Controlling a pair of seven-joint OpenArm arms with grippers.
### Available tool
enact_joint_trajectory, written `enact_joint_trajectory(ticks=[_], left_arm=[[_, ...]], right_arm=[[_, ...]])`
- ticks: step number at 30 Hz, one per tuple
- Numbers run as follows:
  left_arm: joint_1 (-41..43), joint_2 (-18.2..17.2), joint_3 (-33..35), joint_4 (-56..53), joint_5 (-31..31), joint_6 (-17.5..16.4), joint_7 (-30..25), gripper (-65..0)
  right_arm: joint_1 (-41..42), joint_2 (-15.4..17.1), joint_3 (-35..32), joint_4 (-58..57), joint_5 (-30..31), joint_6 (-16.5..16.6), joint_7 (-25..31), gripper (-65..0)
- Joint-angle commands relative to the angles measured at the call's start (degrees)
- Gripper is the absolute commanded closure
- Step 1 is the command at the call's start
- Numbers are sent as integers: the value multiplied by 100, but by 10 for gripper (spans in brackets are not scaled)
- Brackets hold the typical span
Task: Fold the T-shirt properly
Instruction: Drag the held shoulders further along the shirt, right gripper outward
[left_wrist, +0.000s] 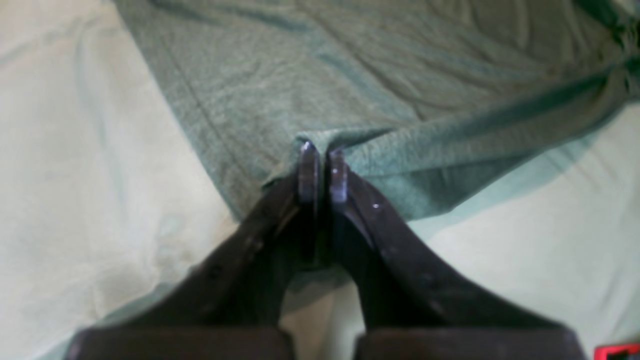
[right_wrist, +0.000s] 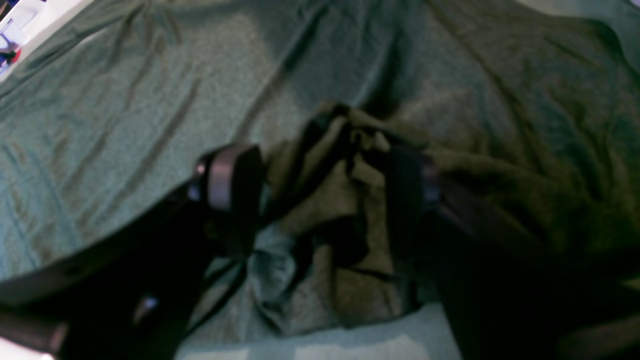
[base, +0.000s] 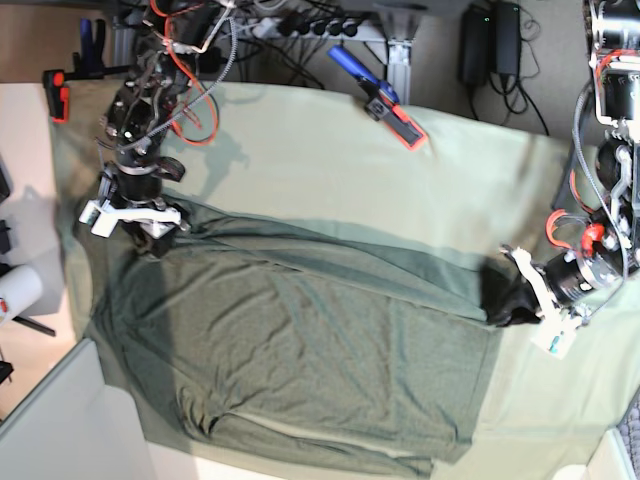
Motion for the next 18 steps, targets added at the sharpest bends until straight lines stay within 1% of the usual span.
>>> enact_joint_trajectory(ticks=[1,4,8,14,18], left_arm=[[-210,-48,-28,-52,-98,-54,-190,0],[-358,-48,-28,-402,-66,-54,-269,0],[-396,-48,-28,-680,98,-54,-516,0],[-391,-48,-28,-831,219,-54,-516,0],[-376,-48,-28,-833,219,-54,-511,0]], right_arm=[[92,76,7,87,24,63,136,-383],[90,76,7,87,26,63,136,-383],[92,76,7,87,28,61,136,-383],[92,79,7,109,101,61,131,-383],[90,76,74,321,330,61,-68,-383]])
